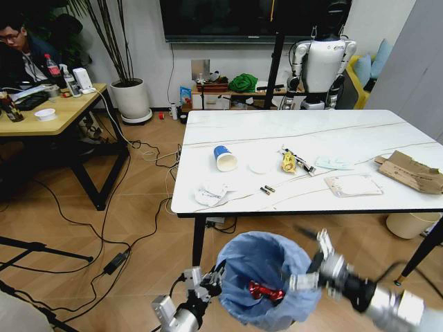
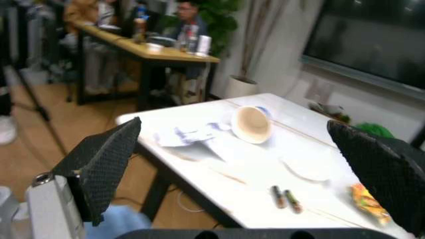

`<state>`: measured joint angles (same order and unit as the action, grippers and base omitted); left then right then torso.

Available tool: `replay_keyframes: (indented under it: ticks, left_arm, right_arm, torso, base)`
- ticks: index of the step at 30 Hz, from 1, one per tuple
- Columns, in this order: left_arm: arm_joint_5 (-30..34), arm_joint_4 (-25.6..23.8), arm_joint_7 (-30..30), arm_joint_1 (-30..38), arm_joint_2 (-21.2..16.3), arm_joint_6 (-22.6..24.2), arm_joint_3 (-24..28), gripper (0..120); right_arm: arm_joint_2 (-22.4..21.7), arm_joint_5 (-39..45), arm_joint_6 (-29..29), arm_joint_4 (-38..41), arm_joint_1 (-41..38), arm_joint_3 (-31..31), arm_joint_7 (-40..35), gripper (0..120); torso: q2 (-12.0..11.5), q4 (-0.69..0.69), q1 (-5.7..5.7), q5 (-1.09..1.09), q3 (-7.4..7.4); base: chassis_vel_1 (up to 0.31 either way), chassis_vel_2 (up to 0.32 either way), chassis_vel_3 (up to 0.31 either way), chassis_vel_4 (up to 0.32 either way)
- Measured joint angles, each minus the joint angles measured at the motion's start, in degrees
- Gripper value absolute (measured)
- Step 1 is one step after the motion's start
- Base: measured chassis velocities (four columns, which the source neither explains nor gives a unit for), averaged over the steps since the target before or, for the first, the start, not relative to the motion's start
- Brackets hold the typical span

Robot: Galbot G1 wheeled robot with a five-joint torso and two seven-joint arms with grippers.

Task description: Pick up the trash bin and place the trash from the table into it.

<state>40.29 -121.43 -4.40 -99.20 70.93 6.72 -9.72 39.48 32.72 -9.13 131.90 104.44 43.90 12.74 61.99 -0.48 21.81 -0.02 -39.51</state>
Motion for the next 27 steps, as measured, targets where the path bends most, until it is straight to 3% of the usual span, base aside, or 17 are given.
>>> replay_keyframes:
  ticks: [3, 10, 17, 27]
  left_arm:
    - [-0.66, -1.43, 0.16, -2.36, 0.03, -0.12, -1.91, 1]
    - [-1.44, -5.29, 0.98, -8.26, -0.12, -0.29, -8.24, 1]
    - [-2.24, -6.82, 1.44, -10.87, 0.76, -0.43, -10.59, 1]
    - [-2.23, -7.55, 1.53, -11.59, 1.33, -0.48, -11.91, 1]
  right_arm:
    - [-1.69, 3.66, 1.91, -1.89, -4.64, -2.61, -2.22, 100]
    - [-3.67, 8.59, 6.27, -10.14, -20.36, -15.61, -9.14, 100]
    - [-2.66, 9.46, 8.32, -19.63, -29.50, -23.11, -10.70, 100]
    - [-1.62, 12.74, 16.17, -23.95, -42.07, -32.58, -14.69, 100]
  torso:
    - [0.00, -0.02, 0.00, 0.00, 0.00]
    - [0.00, -0.02, 0.00, 0.00, 0.00]
    - [0.00, -0.03, 0.00, 0.02, 0.00]
    - [0.00, -0.01, 0.00, 0.01, -0.01]
  base:
    - [0.000, 0.000, 0.000, 0.000]
    - [0.000, 0.000, 0.000, 0.000]
    - [0.000, 0.000, 0.000, 0.000]
    - [0.000, 0.000, 0.000, 0.000]
